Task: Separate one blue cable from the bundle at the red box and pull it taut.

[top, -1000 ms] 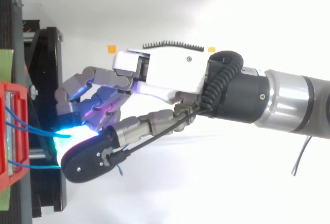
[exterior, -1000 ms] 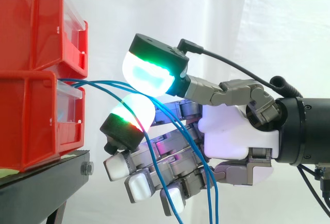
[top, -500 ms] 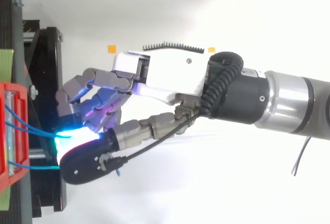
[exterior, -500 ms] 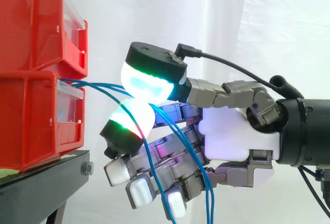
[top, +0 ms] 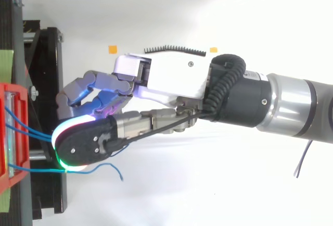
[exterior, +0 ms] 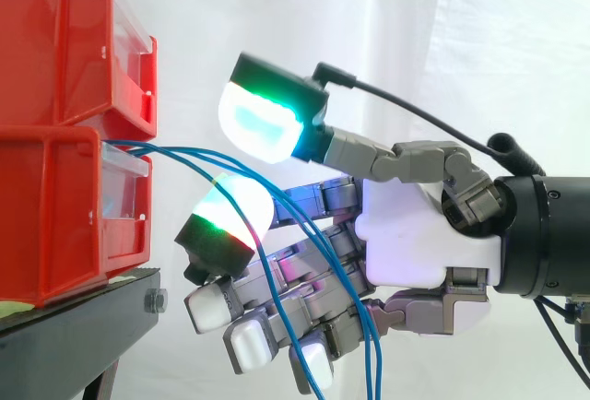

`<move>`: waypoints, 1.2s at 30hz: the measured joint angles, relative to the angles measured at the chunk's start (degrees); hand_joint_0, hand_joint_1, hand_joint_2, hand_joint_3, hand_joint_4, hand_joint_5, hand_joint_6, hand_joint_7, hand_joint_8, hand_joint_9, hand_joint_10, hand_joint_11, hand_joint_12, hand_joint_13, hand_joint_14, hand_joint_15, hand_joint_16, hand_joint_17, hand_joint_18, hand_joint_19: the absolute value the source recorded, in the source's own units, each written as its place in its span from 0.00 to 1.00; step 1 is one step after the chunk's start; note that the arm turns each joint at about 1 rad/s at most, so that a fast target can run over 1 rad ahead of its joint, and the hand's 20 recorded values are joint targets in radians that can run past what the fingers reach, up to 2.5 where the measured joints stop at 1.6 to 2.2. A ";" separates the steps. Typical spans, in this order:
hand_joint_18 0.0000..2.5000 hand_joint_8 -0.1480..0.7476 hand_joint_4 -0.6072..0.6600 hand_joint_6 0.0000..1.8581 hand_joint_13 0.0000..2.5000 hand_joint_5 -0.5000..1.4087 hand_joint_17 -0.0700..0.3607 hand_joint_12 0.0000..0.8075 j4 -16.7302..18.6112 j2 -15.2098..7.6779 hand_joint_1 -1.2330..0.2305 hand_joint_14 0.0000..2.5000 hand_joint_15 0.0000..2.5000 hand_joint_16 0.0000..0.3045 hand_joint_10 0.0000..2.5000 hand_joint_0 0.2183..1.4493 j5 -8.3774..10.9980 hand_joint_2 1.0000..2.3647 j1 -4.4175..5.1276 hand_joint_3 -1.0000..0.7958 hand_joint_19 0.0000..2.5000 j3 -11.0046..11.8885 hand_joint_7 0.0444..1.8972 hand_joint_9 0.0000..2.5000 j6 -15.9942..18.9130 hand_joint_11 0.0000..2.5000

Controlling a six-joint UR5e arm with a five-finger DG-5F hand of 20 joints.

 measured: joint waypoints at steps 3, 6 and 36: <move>0.41 0.64 0.69 0.44 0.37 0.15 0.47 0.53 0.04 -0.01 0.34 0.01 0.24 0.19 0.00 0.31 0.11 0.01 0.06 0.48 0.28 -0.01 0.56 0.38 0.00 0.32; 0.40 0.63 0.70 0.46 0.36 0.15 0.45 0.51 0.06 0.00 0.31 0.01 0.24 0.18 0.00 0.33 0.37 0.01 0.13 0.47 0.28 -0.01 0.57 0.38 -0.03 0.32; 0.41 0.64 0.73 0.47 0.37 0.16 0.46 0.51 -0.91 0.07 0.35 0.01 0.23 0.18 0.00 0.24 1.31 0.00 1.21 0.28 0.26 -0.70 0.56 0.39 -2.42 0.34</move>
